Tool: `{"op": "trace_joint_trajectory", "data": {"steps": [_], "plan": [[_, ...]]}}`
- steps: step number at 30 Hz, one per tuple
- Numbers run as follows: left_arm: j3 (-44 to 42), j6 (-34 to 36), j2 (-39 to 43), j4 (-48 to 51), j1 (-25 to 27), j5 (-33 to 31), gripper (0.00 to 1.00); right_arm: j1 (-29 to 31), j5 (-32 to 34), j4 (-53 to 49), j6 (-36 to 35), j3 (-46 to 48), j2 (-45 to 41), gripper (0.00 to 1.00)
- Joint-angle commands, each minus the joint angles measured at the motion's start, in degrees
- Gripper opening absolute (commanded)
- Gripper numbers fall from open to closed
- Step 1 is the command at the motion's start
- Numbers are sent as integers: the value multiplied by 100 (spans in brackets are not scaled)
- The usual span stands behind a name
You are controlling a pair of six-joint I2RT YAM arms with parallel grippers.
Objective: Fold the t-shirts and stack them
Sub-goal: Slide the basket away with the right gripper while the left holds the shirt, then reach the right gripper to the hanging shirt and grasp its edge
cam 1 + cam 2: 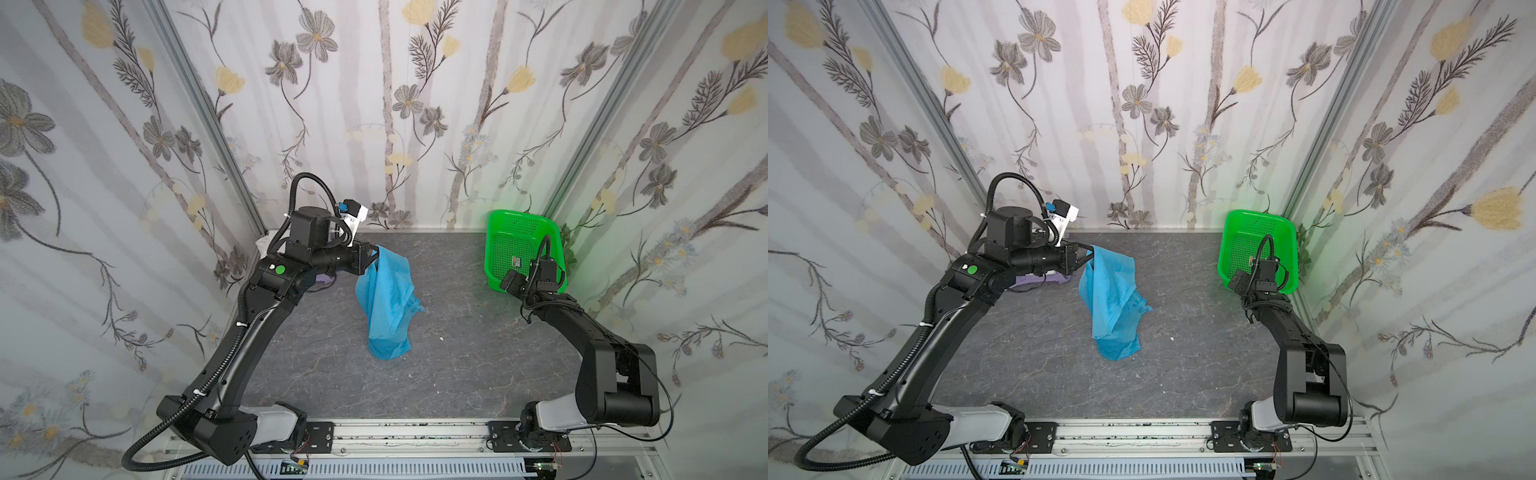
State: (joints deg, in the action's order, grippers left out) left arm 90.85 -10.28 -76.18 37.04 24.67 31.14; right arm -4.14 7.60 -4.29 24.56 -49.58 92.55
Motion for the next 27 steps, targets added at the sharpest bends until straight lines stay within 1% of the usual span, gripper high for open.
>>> {"op": "trace_joint_trajectory", "data": {"steps": [1,4,5,6,7,8,11,13,14,16,17,19,21,23,25,27], "plan": [[176,132,-151,-175,29,76,0,-337,192,-40,-273,107,-15,100],[303,132,-331,-195,97,134,0,-786,54,-55,-351,202,-61,100],[333,125,-382,-197,123,147,0,-828,90,-33,-367,220,-67,100],[367,123,-434,-205,165,147,0,-842,84,-16,-393,206,-253,100],[398,123,-479,-210,207,156,0,-815,-41,10,-454,195,-332,100],[430,121,-531,-206,242,165,0,-789,-208,41,-496,190,-408,100],[626,176,-693,-100,373,275,0,-500,-1125,178,-818,289,-925,100],[768,267,-775,-1,442,393,0,-223,-2011,477,-939,540,-1575,100],[797,297,-792,6,449,468,0,-157,-2716,678,-956,639,-1891,100],[851,337,-803,-19,458,643,0,-60,-4301,1303,-808,1142,-2557,100],[878,357,-818,-29,462,693,0,3,-4827,1558,-690,1263,-2785,100],[957,334,-855,-76,461,684,0,314,-5512,1705,-574,1329,-3246,100],[1051,257,-922,-137,464,604,0,750,-5837,1606,-602,1273,-3582,100],[1046,98,-926,-314,469,459,0,1317,-5984,1434,-698,1241,-3896,100],[952,-139,-888,-600,477,248,0,1974,-5913,1389,-752,1353,-4216,100],[847,-313,-825,-844,503,177,0,2481,-5668,1668,-483,1565,-4399,99]]}}
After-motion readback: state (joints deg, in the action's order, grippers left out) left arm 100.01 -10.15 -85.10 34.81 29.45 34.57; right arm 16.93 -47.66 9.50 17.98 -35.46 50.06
